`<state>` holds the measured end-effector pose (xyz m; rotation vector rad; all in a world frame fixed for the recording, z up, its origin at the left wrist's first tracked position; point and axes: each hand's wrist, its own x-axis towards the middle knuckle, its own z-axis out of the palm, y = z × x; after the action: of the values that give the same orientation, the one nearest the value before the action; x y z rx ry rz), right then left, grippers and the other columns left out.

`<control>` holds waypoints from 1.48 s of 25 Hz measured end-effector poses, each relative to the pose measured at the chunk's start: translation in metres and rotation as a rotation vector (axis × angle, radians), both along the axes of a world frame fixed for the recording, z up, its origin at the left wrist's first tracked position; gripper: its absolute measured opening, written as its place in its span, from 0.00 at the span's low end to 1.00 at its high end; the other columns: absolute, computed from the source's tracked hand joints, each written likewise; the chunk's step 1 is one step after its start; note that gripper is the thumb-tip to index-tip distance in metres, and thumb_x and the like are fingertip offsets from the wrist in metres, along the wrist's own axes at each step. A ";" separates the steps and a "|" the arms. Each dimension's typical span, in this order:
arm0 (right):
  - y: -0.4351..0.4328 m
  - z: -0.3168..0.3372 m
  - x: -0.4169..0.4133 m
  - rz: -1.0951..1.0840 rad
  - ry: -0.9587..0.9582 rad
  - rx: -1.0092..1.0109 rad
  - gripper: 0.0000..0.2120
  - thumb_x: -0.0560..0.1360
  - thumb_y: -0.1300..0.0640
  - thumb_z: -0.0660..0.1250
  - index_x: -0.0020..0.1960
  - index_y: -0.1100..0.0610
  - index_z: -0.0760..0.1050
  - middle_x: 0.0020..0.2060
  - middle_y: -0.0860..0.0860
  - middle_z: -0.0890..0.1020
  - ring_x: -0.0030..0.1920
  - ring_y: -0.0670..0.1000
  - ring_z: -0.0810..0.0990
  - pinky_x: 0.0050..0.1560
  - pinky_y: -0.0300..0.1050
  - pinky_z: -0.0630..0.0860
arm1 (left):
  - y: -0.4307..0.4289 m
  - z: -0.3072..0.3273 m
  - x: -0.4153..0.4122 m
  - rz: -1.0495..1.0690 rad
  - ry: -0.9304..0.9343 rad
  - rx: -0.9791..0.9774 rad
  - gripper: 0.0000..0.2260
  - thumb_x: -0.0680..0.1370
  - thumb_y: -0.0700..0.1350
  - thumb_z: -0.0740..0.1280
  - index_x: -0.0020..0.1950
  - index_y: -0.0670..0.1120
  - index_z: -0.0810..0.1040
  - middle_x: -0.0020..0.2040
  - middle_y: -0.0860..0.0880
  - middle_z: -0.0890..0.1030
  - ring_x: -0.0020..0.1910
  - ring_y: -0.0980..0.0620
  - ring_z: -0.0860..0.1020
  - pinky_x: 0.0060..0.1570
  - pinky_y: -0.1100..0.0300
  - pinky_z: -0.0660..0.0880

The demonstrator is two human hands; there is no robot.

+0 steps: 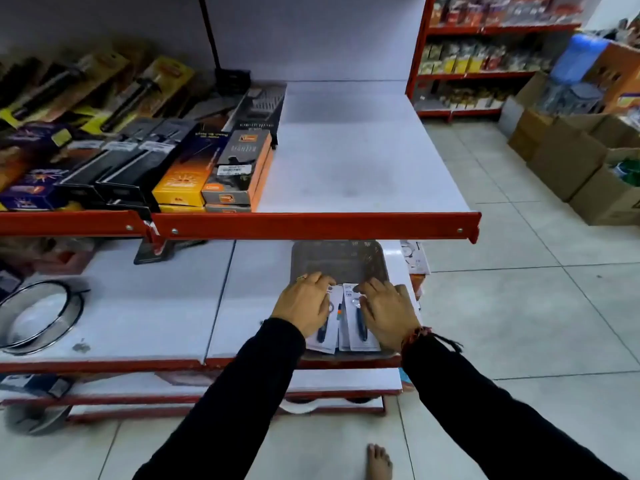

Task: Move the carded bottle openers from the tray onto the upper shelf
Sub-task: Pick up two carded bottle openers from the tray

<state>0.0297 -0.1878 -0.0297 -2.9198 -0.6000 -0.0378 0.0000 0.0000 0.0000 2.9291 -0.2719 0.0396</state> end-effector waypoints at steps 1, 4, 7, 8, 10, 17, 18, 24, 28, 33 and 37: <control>0.002 -0.006 0.014 0.001 0.018 -0.050 0.20 0.78 0.51 0.51 0.62 0.52 0.76 0.58 0.52 0.80 0.57 0.58 0.77 0.58 0.55 0.66 | 0.000 -0.008 0.016 0.011 0.063 0.045 0.17 0.80 0.44 0.59 0.68 0.48 0.74 0.63 0.48 0.78 0.60 0.45 0.78 0.60 0.52 0.77; 0.009 -0.018 0.053 -0.007 0.128 -0.201 0.21 0.76 0.52 0.56 0.67 0.53 0.73 0.66 0.53 0.77 0.64 0.60 0.74 0.65 0.59 0.60 | -0.004 -0.025 0.053 0.036 0.242 0.151 0.19 0.78 0.43 0.63 0.69 0.45 0.74 0.66 0.45 0.76 0.62 0.42 0.77 0.61 0.50 0.77; 0.013 -0.036 0.078 0.012 0.181 -0.323 0.23 0.76 0.48 0.62 0.70 0.52 0.72 0.69 0.52 0.74 0.69 0.60 0.69 0.72 0.63 0.54 | -0.012 -0.044 0.081 0.020 0.365 0.222 0.21 0.76 0.43 0.68 0.70 0.44 0.73 0.69 0.44 0.74 0.68 0.42 0.74 0.68 0.48 0.73; 0.014 -0.040 0.085 0.013 0.198 -0.336 0.23 0.75 0.48 0.62 0.69 0.51 0.73 0.69 0.51 0.74 0.71 0.59 0.67 0.73 0.64 0.51 | -0.014 -0.048 0.088 0.005 0.389 0.251 0.21 0.76 0.43 0.69 0.69 0.44 0.73 0.69 0.44 0.74 0.68 0.43 0.73 0.69 0.49 0.72; 0.017 -0.046 0.096 0.029 0.194 -0.380 0.21 0.75 0.48 0.62 0.67 0.47 0.76 0.69 0.50 0.74 0.72 0.60 0.63 0.74 0.63 0.48 | -0.014 -0.057 0.099 -0.014 0.420 0.304 0.20 0.75 0.43 0.69 0.67 0.44 0.75 0.68 0.45 0.76 0.68 0.44 0.74 0.70 0.49 0.70; 0.019 -0.053 0.101 0.041 0.113 -0.376 0.18 0.74 0.52 0.60 0.61 0.49 0.81 0.64 0.50 0.78 0.67 0.60 0.67 0.70 0.58 0.49 | -0.010 -0.069 0.101 0.009 0.339 0.305 0.17 0.77 0.43 0.65 0.66 0.46 0.76 0.67 0.46 0.78 0.67 0.44 0.75 0.73 0.50 0.65; 0.019 -0.049 0.101 0.042 0.106 -0.349 0.19 0.73 0.52 0.60 0.60 0.50 0.81 0.64 0.50 0.79 0.66 0.60 0.68 0.67 0.58 0.49 | -0.009 -0.065 0.100 0.026 0.331 0.292 0.17 0.78 0.42 0.64 0.67 0.46 0.76 0.68 0.46 0.77 0.67 0.44 0.75 0.73 0.50 0.65; 0.011 -0.016 0.093 0.024 0.185 -0.178 0.16 0.74 0.53 0.58 0.59 0.52 0.76 0.53 0.53 0.83 0.60 0.57 0.76 0.61 0.55 0.57 | 0.004 -0.030 0.082 0.069 0.251 0.182 0.17 0.77 0.38 0.66 0.65 0.45 0.79 0.67 0.45 0.76 0.64 0.41 0.77 0.64 0.51 0.77; 0.009 0.011 0.059 0.045 0.079 -0.164 0.19 0.76 0.57 0.57 0.65 0.52 0.73 0.53 0.54 0.83 0.54 0.57 0.81 0.59 0.53 0.62 | 0.007 0.002 0.053 0.051 0.186 0.212 0.13 0.76 0.35 0.62 0.57 0.40 0.81 0.56 0.40 0.83 0.55 0.40 0.80 0.56 0.53 0.77; 0.005 0.053 0.018 0.045 0.034 -0.026 0.20 0.77 0.60 0.59 0.69 0.55 0.69 0.64 0.57 0.78 0.63 0.60 0.75 0.58 0.54 0.71 | 0.017 0.044 0.014 0.050 0.064 0.228 0.14 0.76 0.33 0.61 0.59 0.41 0.79 0.55 0.41 0.83 0.57 0.41 0.79 0.56 0.51 0.75; 0.007 0.094 -0.011 0.072 -0.116 -0.001 0.20 0.77 0.61 0.58 0.69 0.56 0.69 0.64 0.55 0.77 0.62 0.59 0.75 0.56 0.52 0.73 | 0.025 0.090 -0.011 0.039 -0.071 0.201 0.16 0.77 0.35 0.60 0.62 0.43 0.78 0.57 0.43 0.83 0.59 0.42 0.77 0.60 0.51 0.74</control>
<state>0.0191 -0.1811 0.0639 -2.9101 -0.7234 -0.1993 -0.0111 0.0254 0.0896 3.1371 -0.2430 0.1295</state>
